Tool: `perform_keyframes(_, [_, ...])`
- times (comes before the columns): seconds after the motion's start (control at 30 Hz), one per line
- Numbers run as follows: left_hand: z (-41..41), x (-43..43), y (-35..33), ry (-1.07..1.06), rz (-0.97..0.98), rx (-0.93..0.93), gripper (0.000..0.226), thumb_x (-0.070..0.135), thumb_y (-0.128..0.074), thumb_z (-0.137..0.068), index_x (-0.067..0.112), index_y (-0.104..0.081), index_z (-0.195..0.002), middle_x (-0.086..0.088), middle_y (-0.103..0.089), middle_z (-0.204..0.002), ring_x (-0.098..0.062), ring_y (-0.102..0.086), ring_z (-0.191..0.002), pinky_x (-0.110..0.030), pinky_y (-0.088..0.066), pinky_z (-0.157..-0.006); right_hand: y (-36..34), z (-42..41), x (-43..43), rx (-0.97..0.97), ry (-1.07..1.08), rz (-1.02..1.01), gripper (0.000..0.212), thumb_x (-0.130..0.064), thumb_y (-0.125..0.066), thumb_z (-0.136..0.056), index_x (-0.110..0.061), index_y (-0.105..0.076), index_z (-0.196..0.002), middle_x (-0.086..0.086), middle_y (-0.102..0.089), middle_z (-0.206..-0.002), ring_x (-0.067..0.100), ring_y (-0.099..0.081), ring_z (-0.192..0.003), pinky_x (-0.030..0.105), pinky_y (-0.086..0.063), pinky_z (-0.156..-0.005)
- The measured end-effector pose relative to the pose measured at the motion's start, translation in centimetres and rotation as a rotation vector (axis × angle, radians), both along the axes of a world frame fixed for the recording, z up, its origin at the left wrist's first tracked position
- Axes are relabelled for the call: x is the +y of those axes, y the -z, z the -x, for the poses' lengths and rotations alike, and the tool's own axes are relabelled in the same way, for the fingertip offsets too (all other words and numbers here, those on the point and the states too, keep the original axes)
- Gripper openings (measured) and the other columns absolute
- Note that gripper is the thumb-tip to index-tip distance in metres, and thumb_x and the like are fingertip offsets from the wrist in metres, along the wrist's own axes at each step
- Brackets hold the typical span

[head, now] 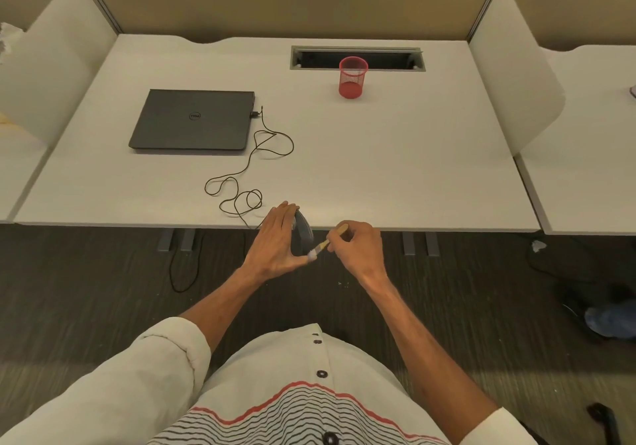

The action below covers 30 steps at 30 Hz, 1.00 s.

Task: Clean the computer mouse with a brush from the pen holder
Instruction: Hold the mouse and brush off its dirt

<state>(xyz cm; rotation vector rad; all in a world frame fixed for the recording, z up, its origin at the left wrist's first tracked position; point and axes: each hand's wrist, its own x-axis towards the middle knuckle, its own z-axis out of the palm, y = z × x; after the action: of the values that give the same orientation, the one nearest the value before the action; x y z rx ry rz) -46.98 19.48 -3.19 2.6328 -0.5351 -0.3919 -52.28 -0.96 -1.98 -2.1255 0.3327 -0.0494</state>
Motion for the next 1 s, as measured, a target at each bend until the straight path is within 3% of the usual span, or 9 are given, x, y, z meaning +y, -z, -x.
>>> perform_keyframes(0.1, [0.0, -0.1, 0.1, -0.002, -0.019, 0.005, 0.129, 0.074, -0.079, -0.082, 0.012, -0.009, -0.171, -0.008, -0.006, -0.181, -0.027, -0.004, -0.170, -0.050, -0.011, -0.139, -0.4, -0.1, 0.0, -0.092, 0.040, -0.071, 0.015, -0.031, -0.074, -0.102, -0.036, -0.077, -0.088, -0.028, -0.074, -0.081, -0.001, -0.073, -0.086, 0.025, -0.064, -0.076])
perform_keyframes(0.2, [0.0, 0.0, 0.2, -0.008, -0.016, 0.022, 0.129, 0.074, -0.079, -0.082, 0.013, -0.009, -0.172, -0.008, -0.005, -0.182, -0.027, -0.004, -0.170, -0.050, -0.011, -0.139, -0.4, -0.4, 0.1, -0.108, 0.053, -0.077, 0.013, -0.031, -0.073, -0.103, -0.038, -0.078, -0.092, -0.035, -0.073, -0.086, -0.003, -0.073, -0.092, 0.031, -0.067, -0.080])
perform_keyframes(0.37, [0.0, -0.1, 0.1, -0.022, -0.021, 0.000, 0.129, 0.074, -0.079, -0.082, 0.011, -0.010, -0.171, -0.010, -0.006, -0.181, -0.028, -0.004, -0.170, -0.051, -0.011, -0.139, -0.1, -0.2, 0.3, -0.034, 0.024, -0.034, 0.019, -0.032, -0.074, -0.101, -0.040, -0.075, -0.084, -0.036, -0.072, -0.082, -0.007, -0.073, -0.079, 0.028, -0.065, -0.078])
perform_keyframes(0.5, [-0.1, -0.2, 0.2, -0.018, 0.005, -0.001, 0.124, 0.070, -0.079, -0.085, 0.009, -0.012, -0.171, -0.012, -0.011, -0.180, -0.029, -0.007, -0.170, -0.051, -0.011, -0.139, 0.1, 0.0, 0.5, 0.004, 0.020, -0.010, 0.025, -0.029, -0.075, -0.098, -0.037, -0.074, -0.073, -0.029, -0.072, -0.071, 0.000, -0.073, -0.068, 0.026, -0.064, -0.070])
perform_keyframes(0.67, [-0.3, -0.1, 0.3, 0.004, -0.031, 0.004, 0.127, 0.074, -0.076, -0.084, 0.011, -0.009, -0.171, -0.009, -0.008, -0.181, -0.027, -0.003, -0.170, -0.050, -0.010, -0.139, 0.3, 0.1, 0.4, 0.010, -0.015, -0.026, 0.020, -0.029, -0.075, -0.098, -0.032, -0.078, -0.079, -0.027, -0.073, -0.071, 0.002, -0.074, -0.070, 0.024, -0.065, -0.068])
perform_keyframes(0.77, [-0.5, 0.1, 0.3, 0.027, -0.055, 0.003, 0.128, 0.073, -0.078, -0.083, 0.013, -0.009, -0.172, -0.008, -0.006, -0.182, -0.026, -0.002, -0.170, -0.050, -0.011, -0.139, -0.2, -0.5, 0.3, -0.097, -0.031, -0.014, 0.012, -0.033, -0.072, -0.103, -0.032, -0.080, -0.094, -0.031, -0.073, -0.079, -0.008, -0.071, -0.087, 0.009, -0.057, -0.077])
perform_keyframes(0.83, [-0.4, 0.1, 0.3, 0.051, -0.059, 0.001, 0.127, 0.071, -0.079, -0.082, 0.013, -0.011, -0.171, -0.008, -0.008, -0.181, -0.025, -0.004, -0.170, -0.050, -0.012, -0.139, -0.6, -1.3, 0.3, -0.162, -0.073, 0.036, 0.012, -0.032, -0.072, -0.104, -0.029, -0.081, -0.111, -0.032, -0.071, -0.100, -0.015, -0.066, -0.097, 0.003, -0.052, -0.078])
perform_keyframes(0.9, [-0.3, 0.2, 0.3, 0.060, -0.058, -0.008, 0.125, 0.070, -0.080, -0.082, 0.013, -0.013, -0.171, -0.008, -0.010, -0.181, -0.025, -0.005, -0.170, -0.049, -0.012, -0.139, -0.6, -2.0, 0.2, -0.182, -0.166, 0.099, 0.018, -0.030, -0.071, -0.105, -0.027, -0.081, -0.121, -0.019, -0.074, -0.112, -0.013, -0.064, -0.098, 0.004, -0.051, -0.078])
perform_keyframes(1.0, [-0.3, 0.2, 0.4, 0.074, -0.051, -0.031, 0.123, 0.067, -0.082, -0.082, 0.010, -0.017, -0.170, -0.008, -0.015, -0.180, -0.024, -0.006, -0.170, -0.047, -0.010, -0.139, -0.4, -2.3, 0.4, -0.181, -0.276, 0.198, 0.021, -0.024, -0.069, -0.106, -0.027, -0.079, -0.125, -0.012, -0.074, -0.114, -0.003, -0.064, -0.094, 0.015, -0.055, -0.086])
